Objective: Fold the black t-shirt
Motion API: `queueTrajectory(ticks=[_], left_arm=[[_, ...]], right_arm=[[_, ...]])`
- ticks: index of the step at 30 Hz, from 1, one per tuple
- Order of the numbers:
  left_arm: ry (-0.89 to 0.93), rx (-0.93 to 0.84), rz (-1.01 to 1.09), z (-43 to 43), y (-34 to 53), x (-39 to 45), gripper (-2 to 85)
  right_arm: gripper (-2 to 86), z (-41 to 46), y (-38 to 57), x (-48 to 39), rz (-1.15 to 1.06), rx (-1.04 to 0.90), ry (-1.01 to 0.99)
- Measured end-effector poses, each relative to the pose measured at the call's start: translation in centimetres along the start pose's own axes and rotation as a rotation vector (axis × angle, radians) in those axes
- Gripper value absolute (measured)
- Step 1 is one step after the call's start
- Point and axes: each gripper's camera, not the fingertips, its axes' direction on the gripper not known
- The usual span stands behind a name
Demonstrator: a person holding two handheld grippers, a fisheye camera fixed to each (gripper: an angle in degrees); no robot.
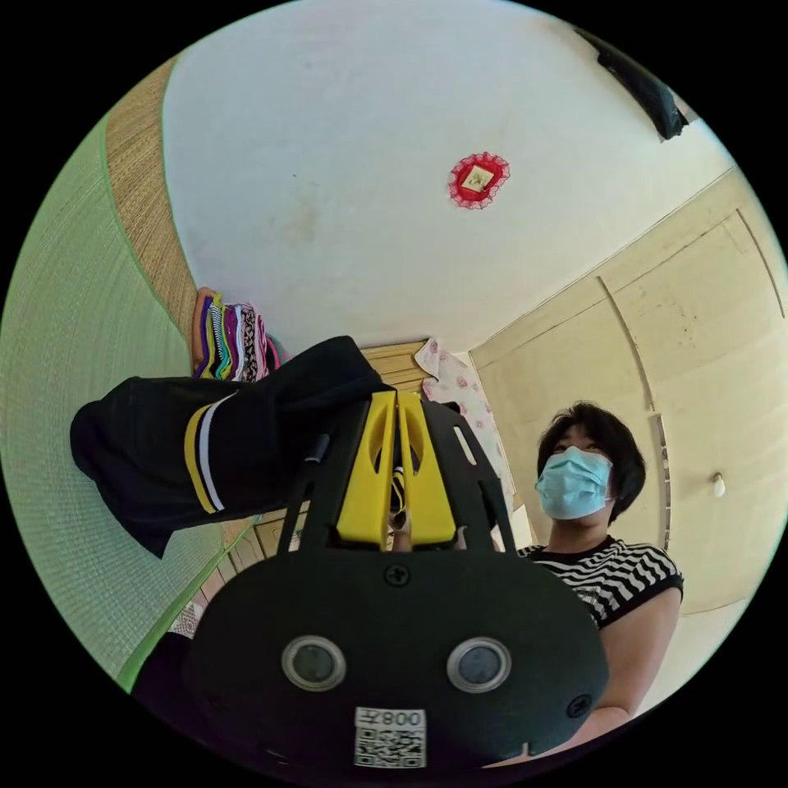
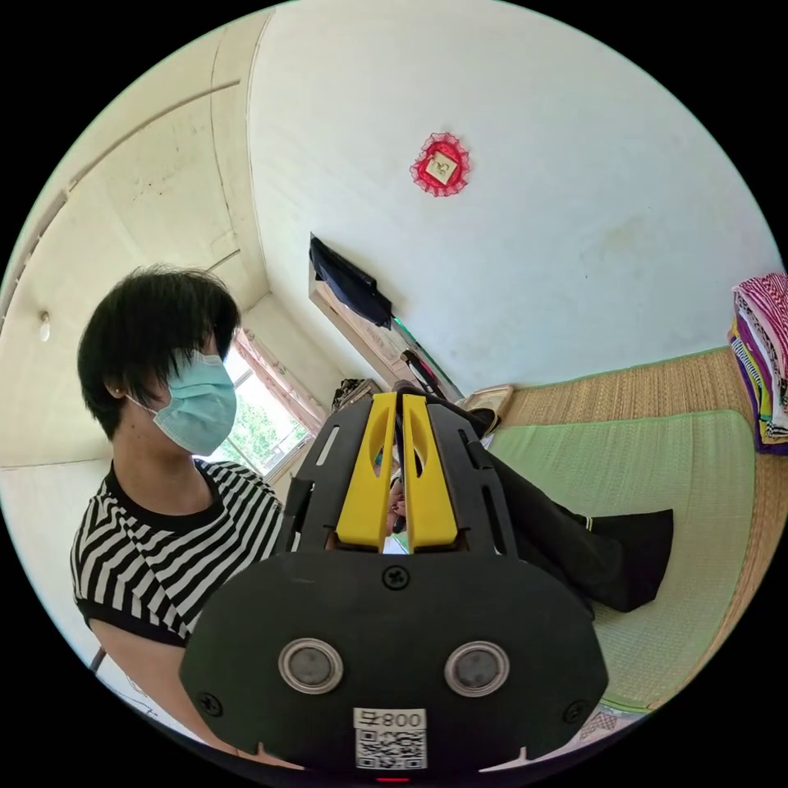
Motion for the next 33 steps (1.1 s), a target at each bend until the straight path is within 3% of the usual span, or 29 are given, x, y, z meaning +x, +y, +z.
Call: queueTrajectory(ticks=[12, 22, 27, 30, 33], left_arm=[[0.07, -0.04, 0.299, 0.6, 6.6, 12.5, 0.2], [0.082, -0.114, 0.618, 6.3, 9.2, 24.9, 0.1], [-0.081, -0.091, 0.742, 11.5, 6.4, 27.9, 0.2], [-0.309, -0.097, 0.775, 17.0, 0.9, 26.8, 0.5], [-0.502, -0.135, 0.684, 22.7, -5.9, 21.6, 1.3]], right_arm=[[0.8, -0.6, 0.8, -4.6, -0.163, 0.038, -0.018], [0.7, -1.5, -1.7, -9.5, -0.302, 0.109, 0.047], [0.7, -0.8, -6.3, -5.9, -0.25, 0.122, 0.139], [0.5, 0.8, -11.9, 0.5, -0.137, 0.08, 0.223], [0.3, 2.3, -17.5, 9.0, 0.022, 0.044, 0.476]])
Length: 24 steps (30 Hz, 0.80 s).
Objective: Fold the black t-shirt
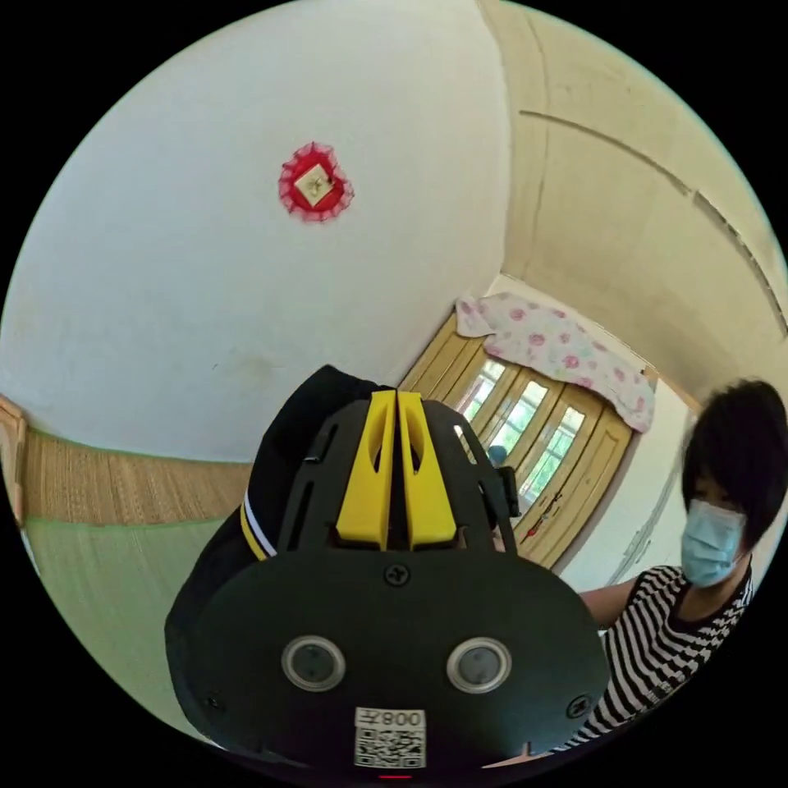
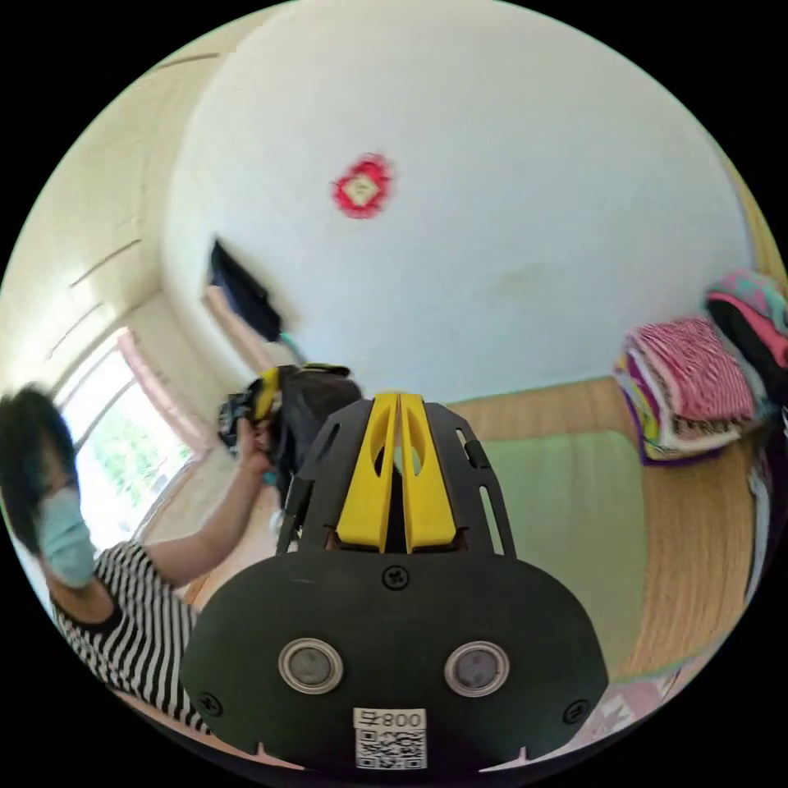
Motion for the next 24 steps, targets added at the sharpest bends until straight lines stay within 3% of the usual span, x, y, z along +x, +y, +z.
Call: queueTrajectory(ticks=[2, 5, 9, 14, 18, 24], left_arm=[[-0.182, -0.127, -0.088, 5.0, -0.3, -4.9, 3.0], [-0.353, -0.3, -0.143, 8.3, 2.6, -10.3, 4.8], [-0.354, -0.452, -0.29, 8.1, 9.7, -16.4, 6.0], [-0.526, -0.617, -0.507, 3.5, 19.3, -21.1, 7.5], [-0.652, -0.585, -0.626, 0.0, 21.4, -22.3, 8.3], [-0.791, -0.561, -0.691, -1.1, 19.7, -24.3, 9.3]], right_arm=[[0.2, 3.6, -2.4, 6.3, 0.145, -0.086, 0.171], [0.4, 6.7, -1.2, 12.3, 0.285, -0.148, 0.221], [1.5, 10.8, 3.4, 17.0, 0.369, -0.281, 0.266], [6.7, 18.0, 7.9, 21.7, 0.461, -0.477, 0.295], [8.8, 23.8, 5.5, 21.8, 0.367, -0.581, 0.345], [13.7, 33.0, -1.2, 19.3, 0.049, -0.701, 0.557]])
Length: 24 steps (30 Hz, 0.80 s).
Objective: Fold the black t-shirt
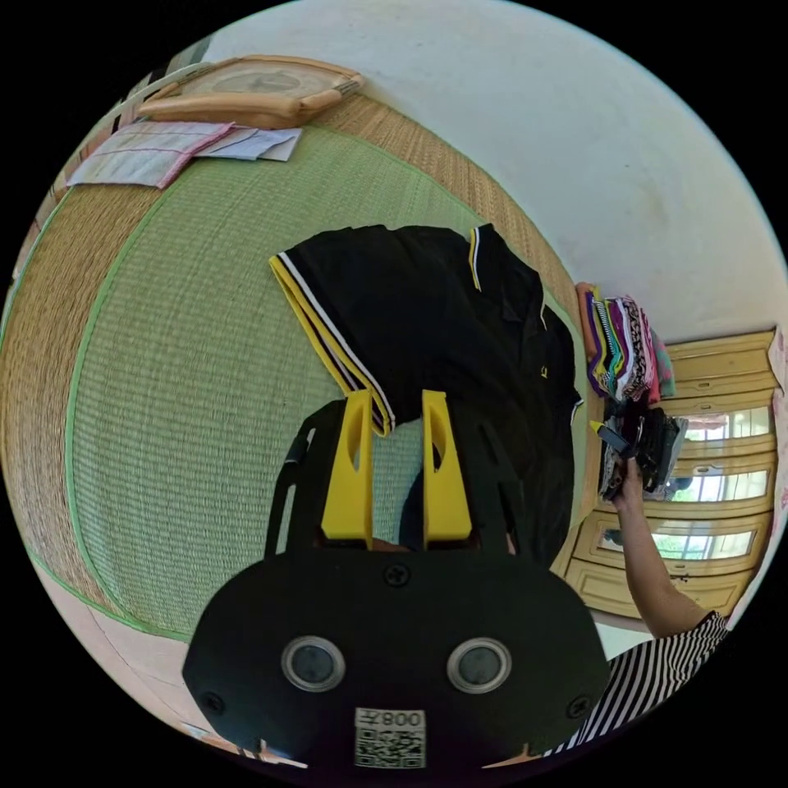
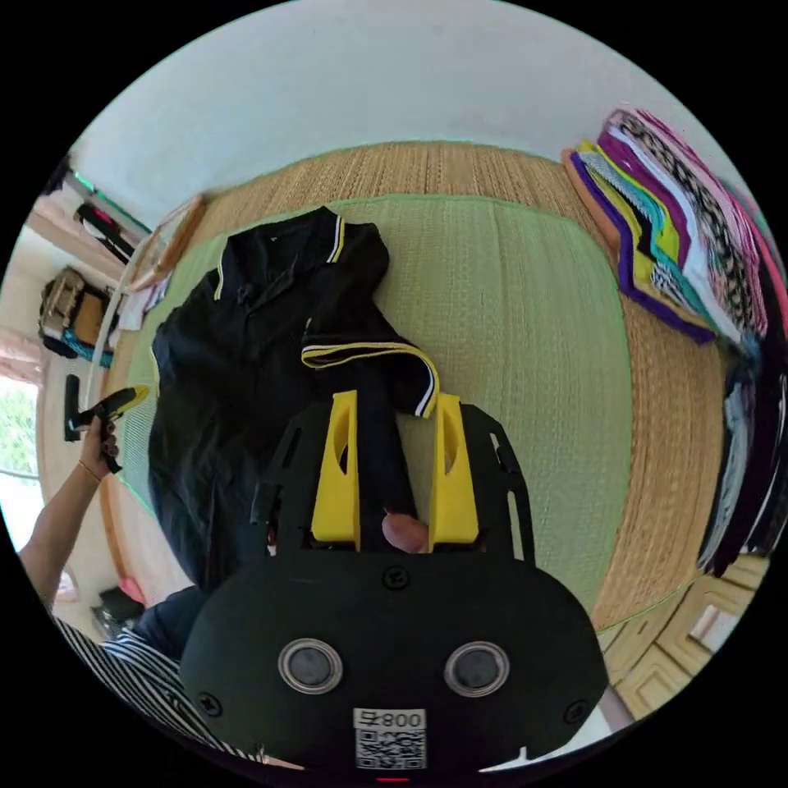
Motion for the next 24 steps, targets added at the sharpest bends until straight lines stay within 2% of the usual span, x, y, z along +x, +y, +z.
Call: queueTrajectory(ticks=[6, 10, 15, 18, 21, 24], left_arm=[[-0.06, -0.043, 0.012, 1.3, -3.8, 2.2, 7.8], [-0.105, -0.073, 0.031, 1.6, -6.0, 3.5, 2.0], [-0.118, -0.058, 0.065, -0.1, -8.4, 4.4, 0.4], [-0.118, 0.003, 0.082, -2.6, -9.9, 4.7, 0.1], [-0.102, 0.034, 0.11, -4.5, -10.9, 4.8, 0.0], [-0.09, 0.026, 0.14, -5.1, -11.4, 4.8, 0.0]], right_arm=[[12.4, 2.0, -6.3, -3.9, -0.173, -0.05, 0.27], [4.5, 2.3, -8.5, -3.6, -0.196, -0.053, 0.331], [1.0, -0.4, -10.7, -0.1, -0.152, -0.038, 0.224], [0.5, -3.3, -11.9, 4.5, -0.047, -0.001, 0.132], [0.2, -6.0, -12.3, 11.3, 0.141, 0.037, -0.017], [-0.1, -5.8, -11.3, 18.8, 0.35, 0.035, -0.291]])
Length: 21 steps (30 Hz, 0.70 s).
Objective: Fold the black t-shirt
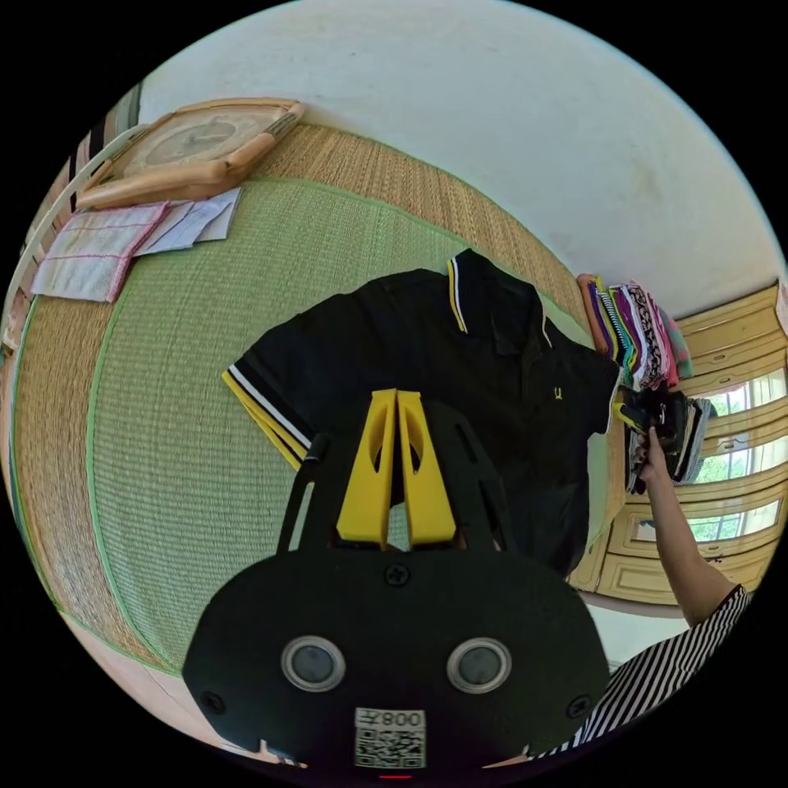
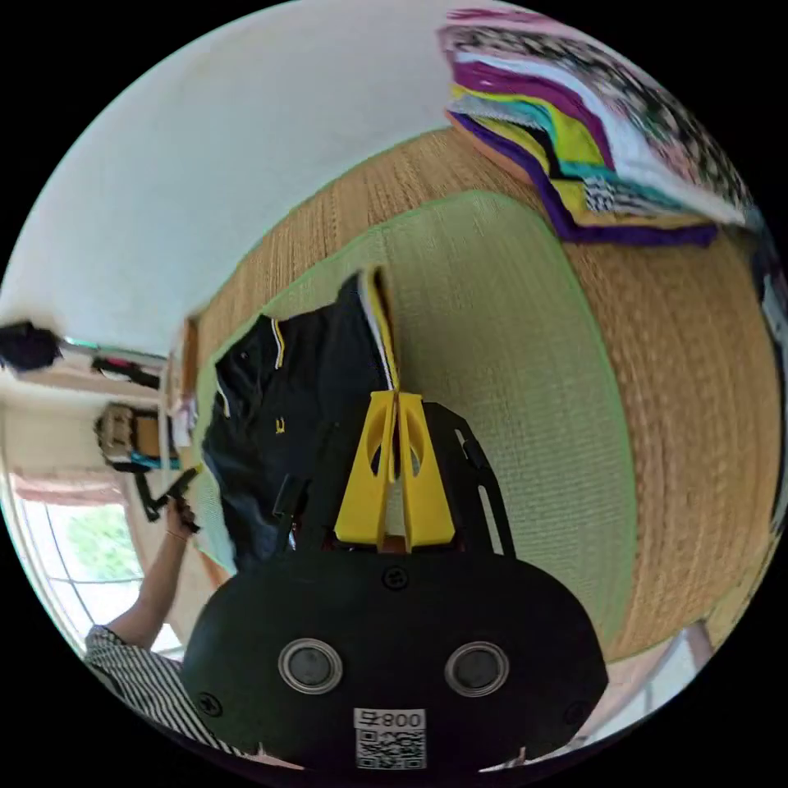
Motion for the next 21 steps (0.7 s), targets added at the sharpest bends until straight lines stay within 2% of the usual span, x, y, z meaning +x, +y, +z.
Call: queueTrajectory(ticks=[2, 4, 7, 12, 14, 19, 21], left_arm=[[0.006, -0.017, 0.019, 0.2, 0.0, 0.1, 0.0], [0.008, -0.028, 0.037, 0.5, 0.0, 0.1, 0.0], [-0.004, -0.042, 0.076, 1.0, -0.5, 0.4, 0.0], [-0.022, -0.054, 0.092, 2.1, -2.3, 0.5, 0.0], [-0.032, -0.049, 0.098, 2.5, -3.4, 0.7, 0.0], [-0.053, -0.046, 0.11, 3.7, -5.4, 0.4, 0.1], [-0.053, -0.04, 0.114, 3.6, -6.3, 0.0, 0.1]], right_arm=[[-0.1, -0.5, 0.4, 4.7, 0.14, 0.035, -0.131], [-0.1, -1.1, 1.2, 5.9, 0.169, 0.073, -0.122], [-0.2, -0.8, 1.3, 3.6, 0.058, 0.069, -0.119], [-0.5, 2.6, -0.5, -4.7, -0.191, 0.001, 0.038], [-0.5, 5.3, -1.8, -7.9, -0.26, -0.034, 0.167], [-0.6, 10.0, -3.5, -10.1, -0.323, -0.081, 0.354], [-0.6, 9.9, -4.0, -10.0, -0.328, -0.052, 0.353]])
